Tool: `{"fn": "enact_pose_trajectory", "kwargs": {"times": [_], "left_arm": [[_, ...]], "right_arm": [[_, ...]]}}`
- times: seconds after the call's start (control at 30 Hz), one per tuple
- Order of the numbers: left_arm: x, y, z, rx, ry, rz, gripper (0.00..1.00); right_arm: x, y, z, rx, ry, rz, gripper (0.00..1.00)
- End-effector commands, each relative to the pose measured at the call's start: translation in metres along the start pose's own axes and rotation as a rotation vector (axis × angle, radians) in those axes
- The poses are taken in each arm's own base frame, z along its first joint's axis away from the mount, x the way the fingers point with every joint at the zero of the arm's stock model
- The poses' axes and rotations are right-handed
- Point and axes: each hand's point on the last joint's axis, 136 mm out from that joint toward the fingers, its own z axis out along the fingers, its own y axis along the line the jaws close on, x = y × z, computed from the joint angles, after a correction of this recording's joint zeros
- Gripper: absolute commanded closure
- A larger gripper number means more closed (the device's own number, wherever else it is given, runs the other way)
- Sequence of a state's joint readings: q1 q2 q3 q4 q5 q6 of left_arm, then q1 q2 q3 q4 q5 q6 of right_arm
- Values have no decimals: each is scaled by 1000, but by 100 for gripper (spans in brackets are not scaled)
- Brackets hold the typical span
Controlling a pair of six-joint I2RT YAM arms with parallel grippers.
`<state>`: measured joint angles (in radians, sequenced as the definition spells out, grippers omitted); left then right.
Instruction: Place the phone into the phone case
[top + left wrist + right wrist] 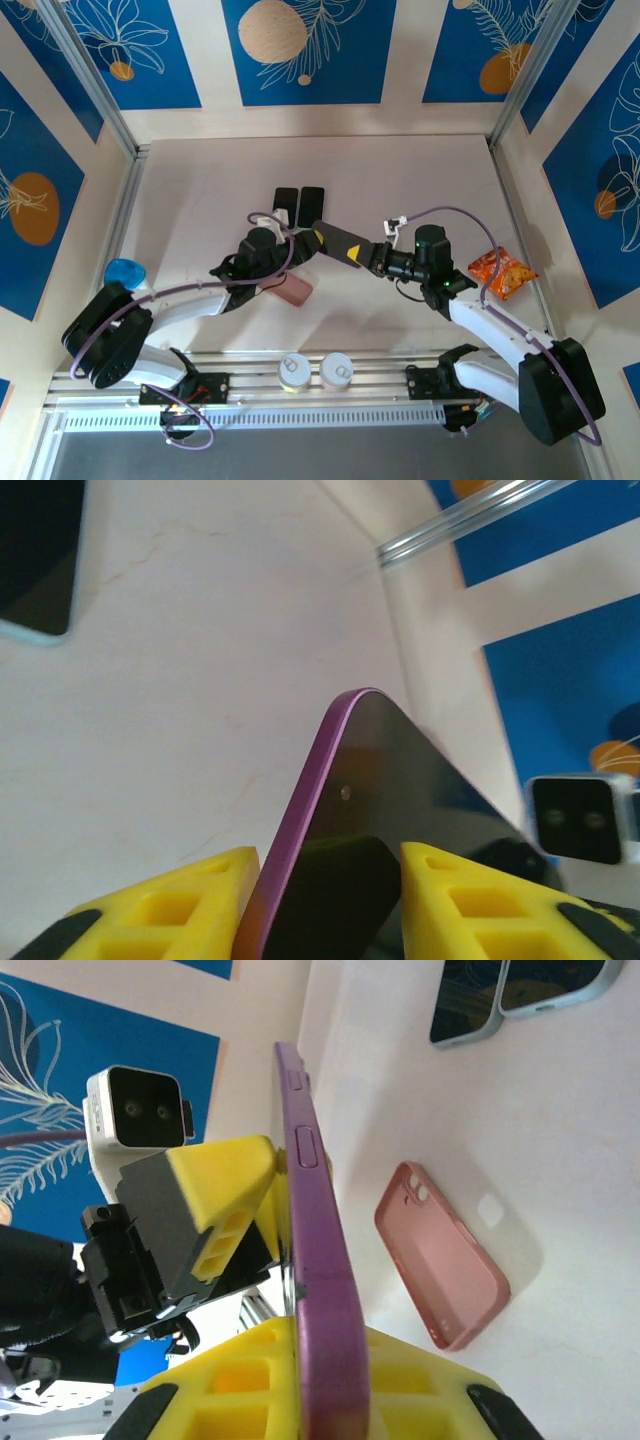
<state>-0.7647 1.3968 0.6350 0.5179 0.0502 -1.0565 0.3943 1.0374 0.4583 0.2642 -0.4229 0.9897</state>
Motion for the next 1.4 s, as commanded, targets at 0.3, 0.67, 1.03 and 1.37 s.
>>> {"fn": "enact_pose_trajectory", "kwargs": {"times": [0.3,0.67,1.03,1.37], "left_arm": [[-5,37,-38,-227,-9,205,48],[39,99,-55,-431,230,248,84],[93,128,-30,-459,436,170,100],[115,123,4,-413,462,53,100]], "right_arm": [[11,-4,-8,95,61,-54,100],[1,-18,-19,177,86,6,100],[-1,-27,-28,185,89,63,100],[3,-35,-30,200,91,94,100]]}}
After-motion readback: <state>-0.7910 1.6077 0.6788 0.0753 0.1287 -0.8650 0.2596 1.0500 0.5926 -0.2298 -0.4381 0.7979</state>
